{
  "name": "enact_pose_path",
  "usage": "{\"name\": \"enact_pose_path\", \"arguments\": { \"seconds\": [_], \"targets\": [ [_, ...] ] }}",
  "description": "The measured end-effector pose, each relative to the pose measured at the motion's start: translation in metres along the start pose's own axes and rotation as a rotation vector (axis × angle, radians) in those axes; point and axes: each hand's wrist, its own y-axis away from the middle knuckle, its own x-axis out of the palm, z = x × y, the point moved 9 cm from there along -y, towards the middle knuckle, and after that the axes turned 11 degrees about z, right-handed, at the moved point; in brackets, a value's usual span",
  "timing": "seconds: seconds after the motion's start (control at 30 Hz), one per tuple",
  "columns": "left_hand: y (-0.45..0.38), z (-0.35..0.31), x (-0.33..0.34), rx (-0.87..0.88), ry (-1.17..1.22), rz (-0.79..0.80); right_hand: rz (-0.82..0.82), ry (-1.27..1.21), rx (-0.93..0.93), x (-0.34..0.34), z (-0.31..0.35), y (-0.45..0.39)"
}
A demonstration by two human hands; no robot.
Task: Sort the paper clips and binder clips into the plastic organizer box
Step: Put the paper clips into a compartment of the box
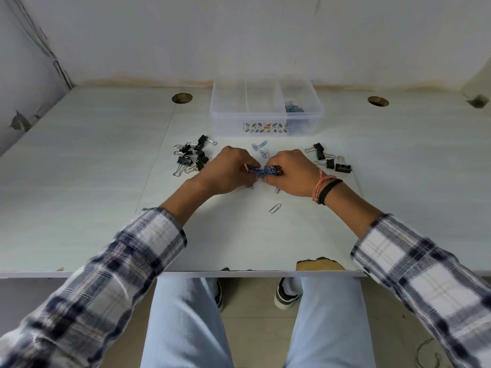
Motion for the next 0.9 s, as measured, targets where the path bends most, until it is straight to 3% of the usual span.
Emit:
{"name": "enact_pose_path", "arguments": {
  "seconds": [0.13,0.23,0.37,0.53,0.9],
  "targets": [
    [0.003,0.008,0.000,-0.094,0.171,-0.020,-0.087,-0.220,0.120,-0.005,-0.013,0.005],
    [0.005,0.025,0.007,-0.220,0.489,0.006,-0.094,-0.531,0.243,0.002,-0.031,0.008],
    [0.007,0.024,0.009,-0.239,0.827,0.022,-0.073,-1.010,0.269,0.010,-0.033,0.011],
    [0.001,0.015,-0.004,-0.226,0.907,0.015,-0.036,-1.339,0.266,0.004,-0.036,0.016],
    [-0.083,-0.040,-0.077,-0.159,0.909,0.017,-0.130,-1.515,0.184,-0.089,-0.071,-0.006]
  ]
}}
